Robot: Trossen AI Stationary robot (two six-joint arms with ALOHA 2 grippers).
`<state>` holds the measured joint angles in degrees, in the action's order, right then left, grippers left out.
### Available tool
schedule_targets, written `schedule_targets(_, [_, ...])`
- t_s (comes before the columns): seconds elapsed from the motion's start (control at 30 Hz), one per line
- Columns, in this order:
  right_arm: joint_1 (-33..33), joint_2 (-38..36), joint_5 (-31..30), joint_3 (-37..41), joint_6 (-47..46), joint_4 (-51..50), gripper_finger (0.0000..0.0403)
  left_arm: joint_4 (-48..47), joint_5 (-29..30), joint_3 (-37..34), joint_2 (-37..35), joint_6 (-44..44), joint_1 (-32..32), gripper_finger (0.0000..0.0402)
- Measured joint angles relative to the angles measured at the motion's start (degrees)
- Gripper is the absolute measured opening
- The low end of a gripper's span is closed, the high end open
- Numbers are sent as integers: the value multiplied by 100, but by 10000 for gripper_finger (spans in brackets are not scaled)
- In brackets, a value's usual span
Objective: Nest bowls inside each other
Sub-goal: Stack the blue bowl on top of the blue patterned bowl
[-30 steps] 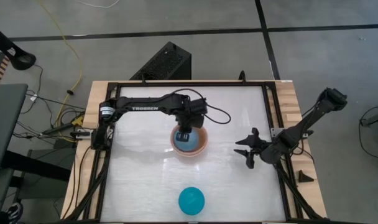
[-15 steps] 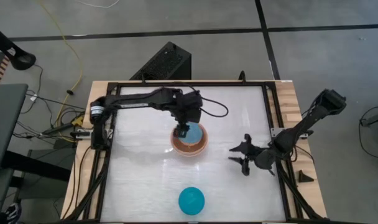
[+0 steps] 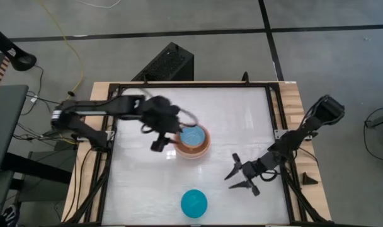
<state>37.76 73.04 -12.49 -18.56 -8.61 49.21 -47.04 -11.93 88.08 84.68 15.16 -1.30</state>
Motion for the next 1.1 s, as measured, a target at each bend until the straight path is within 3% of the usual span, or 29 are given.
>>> schedule_targets(0.2, [-413, 753, 884, -582, 59, -120, 205, 1871, 155, -2143, -1509, -791, 569, 222])
schedule_targets(0.4, [-854, 1767, 1989, -1569, 114, -784, 205, 3492, 1209, -4076, -2877, -1506, 1241, 222])
schedule_targets(0.57, [-944, 2515, 2471, -2514, 245, -1672, 205, 4569, 1761, -5227, -3709, -1931, 1721, 222])
schedule_targets(0.77, [-843, 3091, 2854, -3344, 569, -2359, 204, 5222, 2177, -5941, -4106, -2210, 2043, 222])
schedule_targets(1.1, [-700, 3899, 2891, -4215, 871, -3459, 166, 5741, 2333, -6022, -3806, -2293, 2258, 222])
